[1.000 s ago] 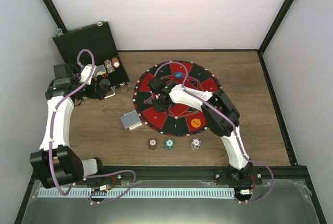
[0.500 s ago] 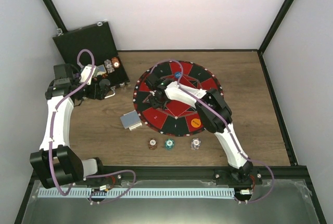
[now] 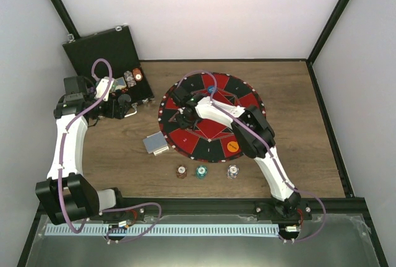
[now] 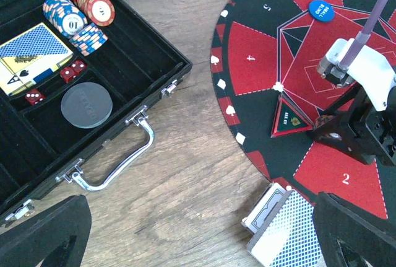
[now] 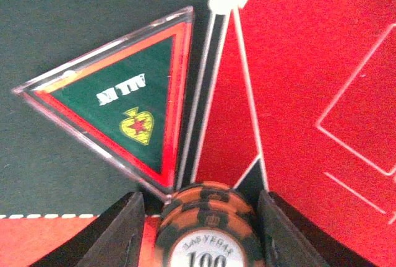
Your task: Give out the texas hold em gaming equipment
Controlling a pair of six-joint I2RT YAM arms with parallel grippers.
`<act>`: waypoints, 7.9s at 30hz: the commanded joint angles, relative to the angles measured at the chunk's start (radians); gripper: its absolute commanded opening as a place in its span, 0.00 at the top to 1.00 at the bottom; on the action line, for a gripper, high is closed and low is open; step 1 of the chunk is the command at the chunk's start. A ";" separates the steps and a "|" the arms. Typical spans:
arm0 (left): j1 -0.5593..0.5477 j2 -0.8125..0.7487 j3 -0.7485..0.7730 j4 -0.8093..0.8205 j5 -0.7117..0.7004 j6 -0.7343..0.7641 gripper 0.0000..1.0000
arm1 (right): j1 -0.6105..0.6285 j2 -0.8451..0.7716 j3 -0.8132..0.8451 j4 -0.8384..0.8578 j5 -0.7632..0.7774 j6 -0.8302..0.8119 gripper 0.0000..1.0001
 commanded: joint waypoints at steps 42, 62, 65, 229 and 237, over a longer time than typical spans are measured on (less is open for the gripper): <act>0.005 0.019 0.059 -0.028 0.033 -0.006 0.00 | 0.403 -0.359 -0.466 0.031 -0.055 0.160 0.33; 0.005 0.017 0.056 -0.028 0.028 -0.004 0.00 | 0.405 -0.377 -0.461 0.018 -0.059 0.179 0.70; 0.005 0.017 0.057 -0.028 0.029 -0.003 0.00 | 0.404 -0.382 -0.439 0.005 -0.055 0.180 0.76; 0.005 0.014 0.081 -0.056 0.058 -0.020 0.00 | -0.069 -0.552 -0.688 0.062 0.118 0.062 0.77; 0.004 0.020 0.080 -0.055 0.062 -0.020 0.00 | -0.123 -0.464 -0.701 0.141 0.076 0.037 0.79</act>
